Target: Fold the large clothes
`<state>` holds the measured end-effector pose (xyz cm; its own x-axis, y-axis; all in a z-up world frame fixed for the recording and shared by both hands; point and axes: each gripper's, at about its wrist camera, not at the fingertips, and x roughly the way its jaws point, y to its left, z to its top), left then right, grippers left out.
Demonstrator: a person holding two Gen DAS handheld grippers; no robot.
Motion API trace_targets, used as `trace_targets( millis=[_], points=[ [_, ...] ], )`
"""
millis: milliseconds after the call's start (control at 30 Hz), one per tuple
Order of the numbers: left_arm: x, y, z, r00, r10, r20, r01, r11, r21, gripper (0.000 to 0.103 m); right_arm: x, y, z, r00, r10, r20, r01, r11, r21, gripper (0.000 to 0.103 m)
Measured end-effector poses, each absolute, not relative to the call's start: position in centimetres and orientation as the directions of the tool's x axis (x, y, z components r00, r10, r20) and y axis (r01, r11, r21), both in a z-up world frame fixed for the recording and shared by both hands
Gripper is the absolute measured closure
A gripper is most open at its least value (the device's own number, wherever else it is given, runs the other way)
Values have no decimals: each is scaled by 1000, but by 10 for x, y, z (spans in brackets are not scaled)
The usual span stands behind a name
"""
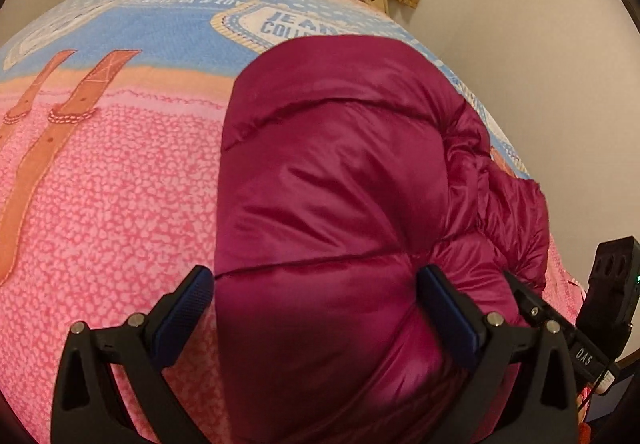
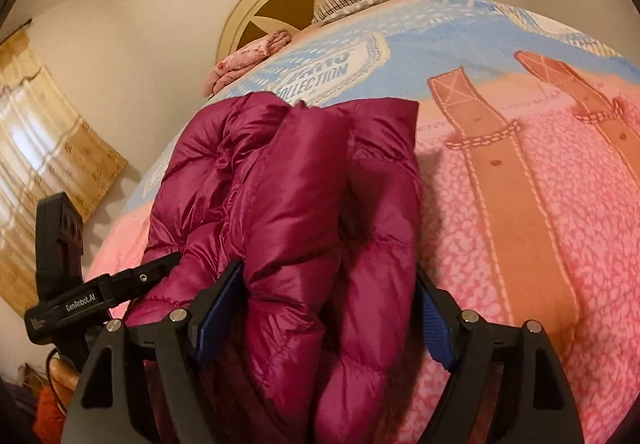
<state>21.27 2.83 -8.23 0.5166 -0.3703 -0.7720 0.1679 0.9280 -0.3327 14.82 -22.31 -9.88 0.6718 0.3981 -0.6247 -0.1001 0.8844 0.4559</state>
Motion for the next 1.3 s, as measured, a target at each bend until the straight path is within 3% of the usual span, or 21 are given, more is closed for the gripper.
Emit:
trace_targets(
  millis=[233, 400, 567, 633, 733, 833, 1033, 1300],
  points=[
    [221, 24, -87, 528, -349, -774, 191, 937, -293, 0, 156, -210, -100, 651, 377, -659, -116, 907, 404, 13],
    [225, 22, -89, 529, -342, -777, 205, 940, -274, 0, 164, -198, -100, 623, 358, -696, -144, 926, 348, 14],
    [223, 20, -89, 544, -334, -769, 222, 942, -252, 9, 156, -188, -99, 622, 364, -693, -179, 928, 327, 35],
    [220, 17, -87, 556, -328, -764, 237, 943, -233, 18, 152, -188, -100, 610, 409, -679, -177, 905, 386, 51],
    [211, 13, -83, 573, -313, -757, 257, 946, -196, 29, 144, -184, -99, 621, 395, -676, -159, 909, 385, 59],
    [196, 10, -77, 577, -301, -759, 263, 949, -176, 35, 136, -180, -94, 617, 390, -683, -144, 910, 390, 65],
    [165, 11, -70, 565, -328, -758, 280, 939, -197, 37, 108, -191, -88, 612, 432, -662, -133, 882, 453, 68],
    [161, 3, -77, 562, -287, -776, 274, 949, -153, 26, 100, -201, -98, 621, 435, -652, -97, 868, 487, 68]
  ],
)
